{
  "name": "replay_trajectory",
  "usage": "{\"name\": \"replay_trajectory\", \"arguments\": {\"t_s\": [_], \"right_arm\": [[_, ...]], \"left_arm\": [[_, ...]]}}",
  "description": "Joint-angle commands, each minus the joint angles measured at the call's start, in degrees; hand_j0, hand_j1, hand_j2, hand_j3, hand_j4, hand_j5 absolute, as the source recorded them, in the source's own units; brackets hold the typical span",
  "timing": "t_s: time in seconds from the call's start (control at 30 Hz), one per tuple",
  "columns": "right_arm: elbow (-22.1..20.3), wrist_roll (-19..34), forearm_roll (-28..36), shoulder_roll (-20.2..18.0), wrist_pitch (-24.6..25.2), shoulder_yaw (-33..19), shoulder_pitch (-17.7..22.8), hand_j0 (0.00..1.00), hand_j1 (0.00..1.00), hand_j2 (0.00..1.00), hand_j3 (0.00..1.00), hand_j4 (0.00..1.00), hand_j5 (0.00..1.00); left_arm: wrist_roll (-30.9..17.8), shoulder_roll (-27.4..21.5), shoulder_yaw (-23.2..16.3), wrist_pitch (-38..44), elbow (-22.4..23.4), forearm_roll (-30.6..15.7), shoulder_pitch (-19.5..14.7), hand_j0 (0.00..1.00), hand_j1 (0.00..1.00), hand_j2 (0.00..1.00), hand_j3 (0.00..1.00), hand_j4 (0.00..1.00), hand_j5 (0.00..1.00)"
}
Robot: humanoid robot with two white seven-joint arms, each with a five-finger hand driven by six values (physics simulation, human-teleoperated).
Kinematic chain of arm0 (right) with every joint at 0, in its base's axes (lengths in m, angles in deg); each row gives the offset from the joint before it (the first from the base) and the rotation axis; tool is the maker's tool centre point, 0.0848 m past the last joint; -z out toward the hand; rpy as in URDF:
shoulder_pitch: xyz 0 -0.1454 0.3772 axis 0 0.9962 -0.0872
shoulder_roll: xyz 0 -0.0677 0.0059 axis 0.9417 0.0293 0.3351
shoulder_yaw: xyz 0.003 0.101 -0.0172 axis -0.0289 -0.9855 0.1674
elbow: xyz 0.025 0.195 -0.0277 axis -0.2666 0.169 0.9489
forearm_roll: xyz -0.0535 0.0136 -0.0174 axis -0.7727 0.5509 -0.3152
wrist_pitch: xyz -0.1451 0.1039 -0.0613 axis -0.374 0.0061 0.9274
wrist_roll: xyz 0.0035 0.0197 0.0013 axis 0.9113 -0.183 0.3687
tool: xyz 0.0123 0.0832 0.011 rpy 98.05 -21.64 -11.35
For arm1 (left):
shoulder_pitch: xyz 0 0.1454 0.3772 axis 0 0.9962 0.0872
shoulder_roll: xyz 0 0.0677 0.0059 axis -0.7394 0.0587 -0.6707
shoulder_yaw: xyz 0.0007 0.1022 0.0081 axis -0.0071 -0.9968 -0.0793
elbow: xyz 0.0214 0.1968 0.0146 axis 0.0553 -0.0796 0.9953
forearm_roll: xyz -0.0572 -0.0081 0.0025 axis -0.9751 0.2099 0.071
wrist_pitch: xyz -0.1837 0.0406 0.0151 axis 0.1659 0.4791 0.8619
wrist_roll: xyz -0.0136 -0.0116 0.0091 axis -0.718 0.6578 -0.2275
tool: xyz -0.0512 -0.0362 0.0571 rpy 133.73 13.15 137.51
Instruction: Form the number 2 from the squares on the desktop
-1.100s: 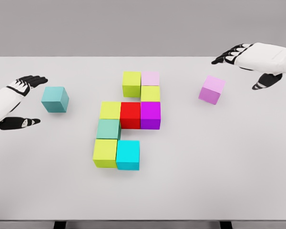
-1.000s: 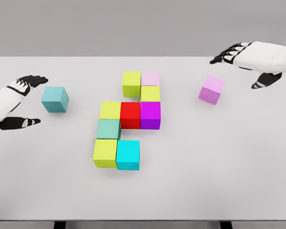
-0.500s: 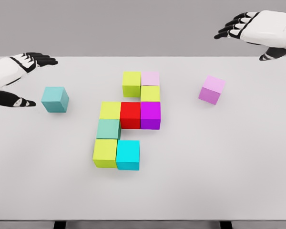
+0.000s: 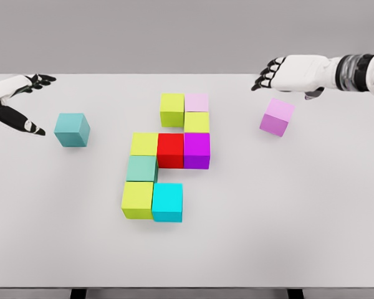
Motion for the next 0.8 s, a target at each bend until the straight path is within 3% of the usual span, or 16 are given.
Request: {"name": "replay_trajectory", "arguments": {"t_s": [0.0, 0.17, 0.23, 0.37, 0.6, 0.77], "right_arm": [[1.4, 0.0, -0.9, 0.4, -0.1, 0.6, 0.0, 1.00, 1.00, 1.00, 1.00, 1.00, 1.00], [11.8, 0.0, 0.3, 4.0, -0.1, -1.2, -0.4, 1.00, 1.00, 1.00, 1.00, 1.00, 1.00], [13.9, 0.0, 3.5, 4.2, -0.1, -1.6, -0.5, 1.00, 1.00, 1.00, 1.00, 1.00, 1.00], [14.1, 0.0, 5.9, 4.5, -0.1, -0.9, -0.4, 1.00, 1.00, 1.00, 1.00, 1.00, 1.00], [14.4, 0.0, 1.1, 5.7, -0.1, 2.1, -0.5, 1.00, 1.00, 1.00, 1.00, 1.00, 1.00], [14.4, 0.0, 1.0, 5.6, -0.1, 3.6, -0.4, 1.00, 1.00, 1.00, 1.00, 1.00, 1.00]], "left_arm": [[0.0, -0.1, -1.7, 1.1, -0.1, 1.0, 0.0, 1.00, 1.00, 1.00, 1.00, 1.00, 1.00], [0.0, 0.2, -7.2, 0.5, -0.3, 5.9, -1.7, 1.00, 1.00, 1.00, 1.00, 1.00, 1.00], [0.0, 0.4, -9.5, 0.5, -0.2, 8.0, -3.1, 1.00, 1.00, 1.00, 1.00, 1.00, 1.00], [0.0, 1.3, -13.1, 0.5, 0.2, 9.8, -5.4, 1.00, 1.00, 1.00, 1.00, 1.00, 1.00], [0.0, 4.0, -13.8, 1.0, 1.1, 14.2, -6.1, 1.00, 1.00, 1.00, 1.00, 1.00, 1.00], [0.0, 4.1, -18.7, 0.8, 2.9, 16.0, -8.5, 1.00, 1.00, 1.00, 1.00, 1.00, 1.00]]}}
